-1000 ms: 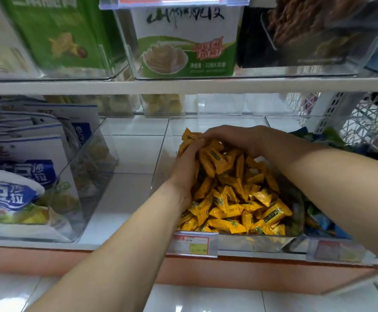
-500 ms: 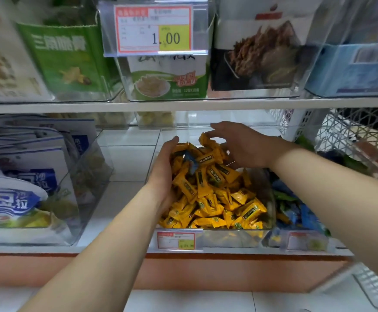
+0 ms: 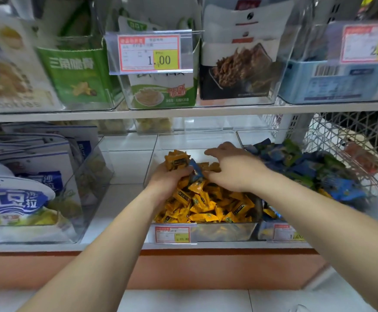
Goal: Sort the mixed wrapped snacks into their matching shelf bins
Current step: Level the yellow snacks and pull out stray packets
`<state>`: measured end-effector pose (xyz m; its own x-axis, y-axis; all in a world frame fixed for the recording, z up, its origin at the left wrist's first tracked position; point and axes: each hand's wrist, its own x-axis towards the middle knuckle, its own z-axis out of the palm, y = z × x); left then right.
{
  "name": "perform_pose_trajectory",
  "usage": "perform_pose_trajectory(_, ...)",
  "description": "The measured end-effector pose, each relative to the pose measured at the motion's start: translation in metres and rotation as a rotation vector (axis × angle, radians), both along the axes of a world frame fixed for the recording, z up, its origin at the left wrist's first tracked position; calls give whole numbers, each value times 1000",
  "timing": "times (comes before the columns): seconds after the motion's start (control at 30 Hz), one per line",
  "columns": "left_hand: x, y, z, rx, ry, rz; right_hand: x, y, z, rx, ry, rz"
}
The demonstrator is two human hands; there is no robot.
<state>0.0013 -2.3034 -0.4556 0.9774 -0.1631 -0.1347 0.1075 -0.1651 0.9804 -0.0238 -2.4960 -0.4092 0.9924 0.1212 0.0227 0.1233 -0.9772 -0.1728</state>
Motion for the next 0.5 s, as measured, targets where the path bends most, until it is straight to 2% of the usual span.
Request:
perform_pose_trajectory(0.07,-2,-2,3,-16,8,-8,-4,5,-7,149,-88,63)
perform_pose_trajectory(0.17,-3,-3,6,-46,15,-38,-6,13,-15,462,-27,88)
perform_pose_trajectory(0.27,-4,-5,8,-40,8,-27,-5,17,-18,586,-79,49)
perform_pose_trajectory(0.37,-1,-6,6,94,-102,1,-6,11,-11,632,-208,31)
perform_pose_trajectory(0.5,0,-6,5,419,-271,-32,-19,-16,1,672,-306,35)
